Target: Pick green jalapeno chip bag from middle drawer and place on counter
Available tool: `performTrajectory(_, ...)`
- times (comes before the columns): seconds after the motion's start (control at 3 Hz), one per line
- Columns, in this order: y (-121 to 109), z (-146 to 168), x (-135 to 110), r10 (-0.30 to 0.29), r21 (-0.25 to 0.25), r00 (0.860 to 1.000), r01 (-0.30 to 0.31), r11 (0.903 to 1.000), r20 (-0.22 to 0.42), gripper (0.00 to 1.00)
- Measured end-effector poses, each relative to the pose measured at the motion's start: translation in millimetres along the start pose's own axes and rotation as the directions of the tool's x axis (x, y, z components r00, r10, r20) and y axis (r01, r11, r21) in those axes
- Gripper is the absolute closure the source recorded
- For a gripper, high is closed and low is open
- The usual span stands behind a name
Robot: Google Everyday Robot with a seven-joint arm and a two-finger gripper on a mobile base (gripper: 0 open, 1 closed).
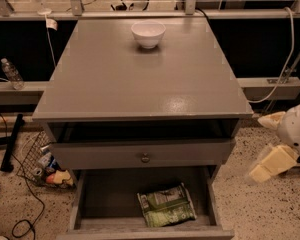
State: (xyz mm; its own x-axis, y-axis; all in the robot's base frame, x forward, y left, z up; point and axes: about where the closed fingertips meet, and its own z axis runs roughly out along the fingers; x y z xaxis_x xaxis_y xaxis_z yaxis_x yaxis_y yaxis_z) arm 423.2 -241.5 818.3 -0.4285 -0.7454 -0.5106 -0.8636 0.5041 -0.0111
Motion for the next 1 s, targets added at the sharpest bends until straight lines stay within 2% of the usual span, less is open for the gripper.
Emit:
performTrajectory(0.33,-3,21,35,0.046,-0.032,0.999,-0.045,0.9985,0.018,0.0)
performTrajectory(0.67,-1,49,76,0.116,-0.095,0.992,-0.111,0.9893,0.047,0.0)
performTrajectory(1.0,5,85,107,0.162,-0.159,0.984,-0.148,0.976,0.074,0.0)
